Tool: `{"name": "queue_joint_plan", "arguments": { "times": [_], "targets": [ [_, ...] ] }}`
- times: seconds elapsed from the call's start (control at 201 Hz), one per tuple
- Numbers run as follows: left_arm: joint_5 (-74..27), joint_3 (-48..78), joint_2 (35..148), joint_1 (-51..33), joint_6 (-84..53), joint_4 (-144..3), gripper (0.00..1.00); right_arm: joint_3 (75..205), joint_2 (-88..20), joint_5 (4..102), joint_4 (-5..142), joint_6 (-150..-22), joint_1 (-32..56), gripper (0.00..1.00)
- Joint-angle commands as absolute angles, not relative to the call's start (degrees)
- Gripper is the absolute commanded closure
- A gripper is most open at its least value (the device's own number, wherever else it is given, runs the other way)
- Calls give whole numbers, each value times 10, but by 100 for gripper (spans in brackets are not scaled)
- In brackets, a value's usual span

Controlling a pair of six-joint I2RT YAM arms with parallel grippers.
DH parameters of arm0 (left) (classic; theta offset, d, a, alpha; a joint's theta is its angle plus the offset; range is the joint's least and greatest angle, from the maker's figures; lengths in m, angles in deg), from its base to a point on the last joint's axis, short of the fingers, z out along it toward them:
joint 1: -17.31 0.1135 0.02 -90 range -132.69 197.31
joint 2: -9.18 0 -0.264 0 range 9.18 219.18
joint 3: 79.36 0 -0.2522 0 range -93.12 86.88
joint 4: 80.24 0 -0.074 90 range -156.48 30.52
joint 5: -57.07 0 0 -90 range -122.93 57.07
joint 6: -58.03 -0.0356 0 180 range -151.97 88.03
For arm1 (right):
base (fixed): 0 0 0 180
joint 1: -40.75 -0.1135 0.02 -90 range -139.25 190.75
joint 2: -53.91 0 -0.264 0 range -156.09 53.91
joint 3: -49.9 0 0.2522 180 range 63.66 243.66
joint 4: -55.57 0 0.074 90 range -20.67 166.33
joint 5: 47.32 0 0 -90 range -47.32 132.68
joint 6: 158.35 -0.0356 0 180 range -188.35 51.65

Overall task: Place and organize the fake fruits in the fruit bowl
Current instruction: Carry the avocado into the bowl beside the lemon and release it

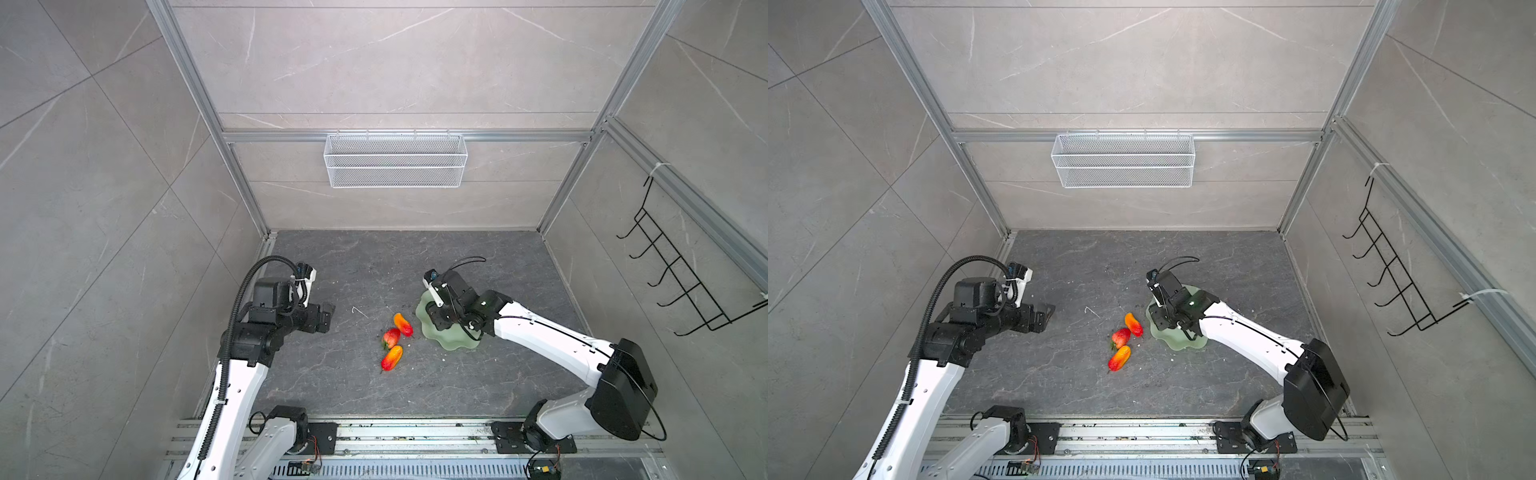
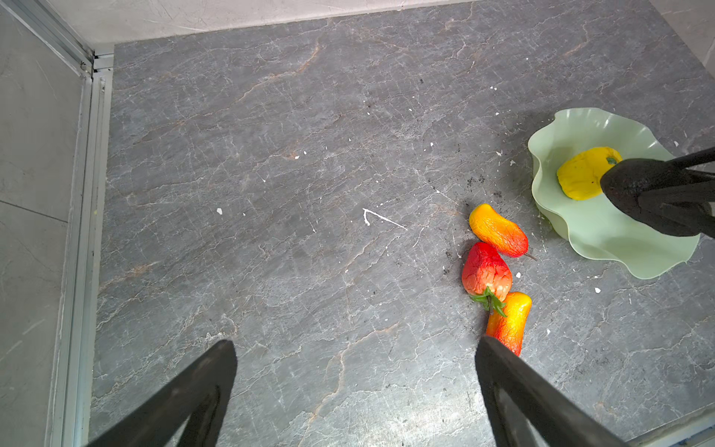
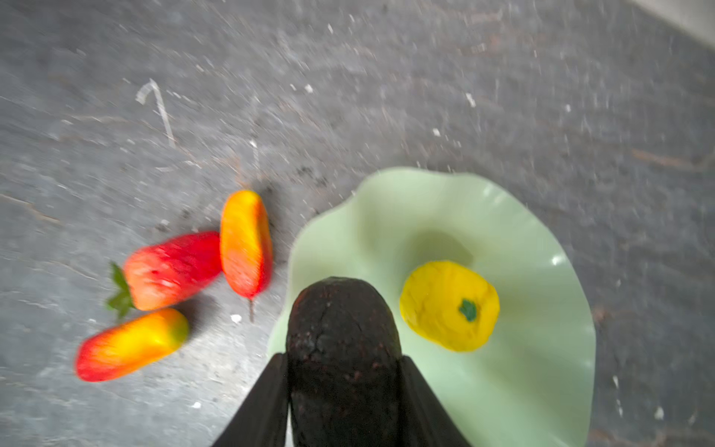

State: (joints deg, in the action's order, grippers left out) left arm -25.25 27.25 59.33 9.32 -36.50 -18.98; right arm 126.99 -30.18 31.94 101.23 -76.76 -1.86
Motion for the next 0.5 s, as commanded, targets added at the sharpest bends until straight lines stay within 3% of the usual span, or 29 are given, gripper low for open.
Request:
{"name": "queue_joint_plan", "arguments": {
  "times": [0.0, 0.493],
  "targets": [
    [-249, 271, 591, 97, -375, -203, 0, 1244, -302, 310, 1000, -782, -15, 91],
    [-247, 270, 597, 97, -376, -203, 0, 1221, -389, 274, 947, -776, -8, 94]
  ]
}}
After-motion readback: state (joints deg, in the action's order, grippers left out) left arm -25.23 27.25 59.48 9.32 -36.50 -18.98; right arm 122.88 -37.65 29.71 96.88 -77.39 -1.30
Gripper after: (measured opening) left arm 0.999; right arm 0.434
